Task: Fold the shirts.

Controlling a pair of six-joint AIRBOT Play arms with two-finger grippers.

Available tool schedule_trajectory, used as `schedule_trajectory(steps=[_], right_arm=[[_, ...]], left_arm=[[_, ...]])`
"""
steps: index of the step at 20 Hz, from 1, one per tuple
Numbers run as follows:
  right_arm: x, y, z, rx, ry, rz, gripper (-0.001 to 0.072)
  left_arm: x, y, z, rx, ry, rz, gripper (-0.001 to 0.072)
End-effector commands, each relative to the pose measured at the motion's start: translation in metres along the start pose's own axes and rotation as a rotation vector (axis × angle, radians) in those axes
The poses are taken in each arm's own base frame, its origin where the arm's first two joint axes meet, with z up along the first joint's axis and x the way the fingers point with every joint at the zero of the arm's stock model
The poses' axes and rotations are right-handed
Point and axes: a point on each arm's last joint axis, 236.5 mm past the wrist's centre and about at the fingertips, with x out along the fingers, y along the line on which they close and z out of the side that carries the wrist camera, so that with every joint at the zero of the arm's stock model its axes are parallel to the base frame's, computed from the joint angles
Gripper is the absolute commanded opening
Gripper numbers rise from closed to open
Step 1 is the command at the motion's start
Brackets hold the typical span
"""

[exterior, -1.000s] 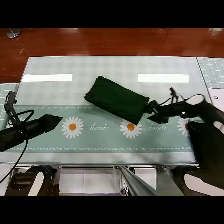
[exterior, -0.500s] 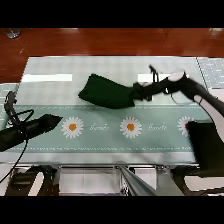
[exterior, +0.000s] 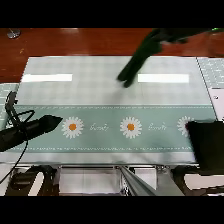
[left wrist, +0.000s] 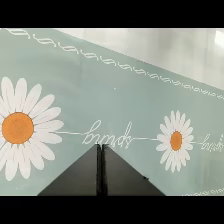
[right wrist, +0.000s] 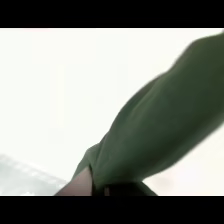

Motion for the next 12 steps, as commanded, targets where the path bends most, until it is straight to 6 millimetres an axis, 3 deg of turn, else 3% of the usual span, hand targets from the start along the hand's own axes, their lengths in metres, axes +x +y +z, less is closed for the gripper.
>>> schedule_trajectory(steps=[1, 4, 6, 8, 12], right_arm=[[-0.089, -0.076, 0.006, 0.169, -0.054, -0.232, 0.0029], [-0.157, -0.147, -0.025, 0.381, -0.057, -0.426, 0.0029], [-0.194, -0.181, -0.07, 0.523, -0.003, -0.547, 0.0027], [-0.225, -0.202, -0.121, 0.646, 0.057, -0.669, 0.0027], [-0.278, -0.219, -0.217, 0.896, 0.053, -0.907, 0.003]], left_arm=[[0.0, 0.0, -0.001, 0.003, 0.003, 0.001, 0.0026], [0.0, 0.0, -0.001, 0.029, 0.002, 0.0, 0.0026], [0.0, 0.0, 0.0, 0.028, 0.002, 0.0, 0.0026], [0.0, 0.0, -0.001, 0.028, 0.002, 0.0, 0.0026], [0.0, 0.0, 0.0, 0.029, -0.001, 0.0, 0.0026]])
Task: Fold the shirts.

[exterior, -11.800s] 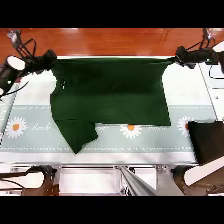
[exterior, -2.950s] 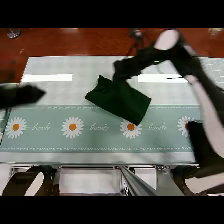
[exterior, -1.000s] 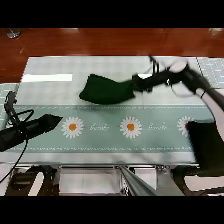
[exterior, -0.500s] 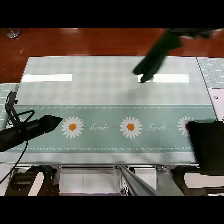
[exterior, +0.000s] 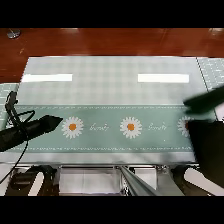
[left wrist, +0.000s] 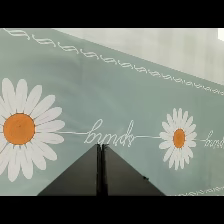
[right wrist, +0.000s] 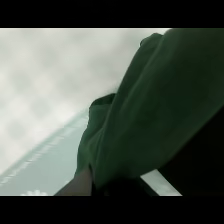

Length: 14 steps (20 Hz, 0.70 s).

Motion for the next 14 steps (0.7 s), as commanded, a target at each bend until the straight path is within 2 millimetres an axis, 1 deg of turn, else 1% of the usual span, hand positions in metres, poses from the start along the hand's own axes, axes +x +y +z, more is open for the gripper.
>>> schedule_trajectory(steps=[1, 3, 4, 6, 7, 8, 9, 10, 12, 13, 14], right_arm=[[-0.007, -0.102, -0.057, 0.271, 0.017, -0.275, 0.003], [-0.013, -0.157, -0.089, 0.384, -0.022, -0.464, 0.0029], [-0.018, -0.181, -0.102, 0.436, -0.069, -0.551, 0.0029], [-0.028, -0.216, -0.121, 0.559, -0.202, -0.666, 0.0031], [-0.024, -0.223, -0.126, 0.576, -0.244, -0.668, 0.0074], [-0.014, -0.224, -0.128, 0.568, -0.251, -0.649, 0.0324], [-0.001, -0.219, -0.126, 0.522, -0.229, -0.618, 0.0583], [0.014, -0.211, -0.119, 0.462, -0.2, -0.57, 0.0629], [0.038, -0.186, -0.094, 0.424, -0.177, -0.442, 0.0629], [0.047, -0.164, -0.073, 0.419, -0.185, -0.338, 0.0629], [0.052, -0.132, -0.044, 0.404, -0.213, -0.193, 0.062]], left_arm=[[0.0, 0.0, 0.001, 0.002, -0.004, 0.001, 0.0026], [0.0, 0.0, 0.001, 0.002, -0.005, 0.001, 0.0026], [0.0, 0.0, 0.001, 0.002, -0.006, 0.001, 0.0026], [0.0, 0.0, 0.003, 0.002, -0.014, 0.001, 0.0026], [0.0, 0.0, 0.005, 0.002, -0.022, 0.001, 0.0026], [0.0, 0.0, 0.008, 0.002, -0.032, 0.001, 0.0027], [0.0, 0.0, 0.011, 0.002, -0.047, 0.001, 0.0026], [0.0, 0.0, 0.015, 0.001, -0.065, 0.002, 0.0026], [-0.002, 0.0, 0.027, 0.002, -0.113, 0.002, 0.0027], [-0.004, -0.001, 0.035, 0.005, -0.139, 0.001, 0.0027], [-0.007, -0.005, 0.046, 0.02, -0.16, 0.001, 0.0026]])
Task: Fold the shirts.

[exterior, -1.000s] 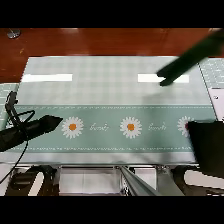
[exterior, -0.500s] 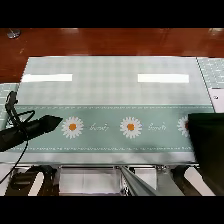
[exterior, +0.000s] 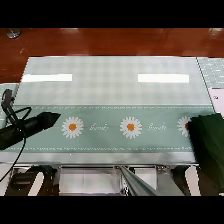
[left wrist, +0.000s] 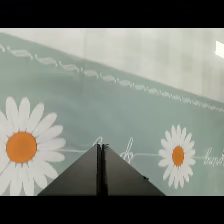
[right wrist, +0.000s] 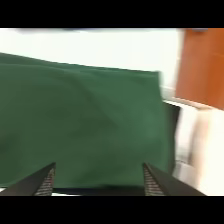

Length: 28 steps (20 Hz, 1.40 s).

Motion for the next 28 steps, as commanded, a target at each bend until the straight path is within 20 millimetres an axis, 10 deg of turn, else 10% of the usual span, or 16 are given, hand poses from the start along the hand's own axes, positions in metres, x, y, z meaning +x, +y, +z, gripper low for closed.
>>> schedule_trajectory(steps=[1, 4, 5, 7, 8, 11, 13, 15, 28], right_arm=[[-0.018, 0.123, 0.032, -0.03, -0.004, 0.448, 0.0605], [-0.146, 0.3, 0.036, -0.291, -0.048, 1.096, 0.0201], [-0.201, 0.352, -0.001, -0.472, -0.055, 1.293, 0.003], [-0.265, 0.416, -0.094, -0.818, -0.113, 1.469, 0.003], [-0.266, 0.438, -0.136, -0.955, -0.166, 1.441, 0.003], [-0.138, 0.453, -0.218, -1.188, -0.147, 0.905, 0.0028], [-0.041, 0.417, -0.233, -1.273, -0.025, 0.552, 0.0028], [0.015, 0.378, -0.238, -1.305, 0.117, 0.358, 0.0028], [0.022, 0.377, -0.221, -1.269, 0.102, 0.351, 0.0029]], left_arm=[[-0.004, -0.009, 0.035, 0.043, -0.078, -0.001, 0.0026], [-0.009, -0.066, 0.106, 0.159, -0.152, -0.106, 0.0026], [-0.008, -0.1, 0.129, 0.253, -0.16, -0.173, 0.0025], [0.014, -0.148, 0.158, 0.436, -0.1, -0.195, 0.0024], [0.035, -0.153, 0.163, 0.491, -0.032, -0.14, 0.0024], [0.103, -0.098, 0.15, 0.462, 0.178, 0.143, 0.0025], [0.127, -0.05, 0.122, 0.391, 0.326, 0.269, 0.0026], [0.137, -0.031, 0.101, 0.37, 0.409, 0.299, 0.0026], [0.132, -0.004, 0.102, 0.325, 0.434, 0.344, 0.0027]])
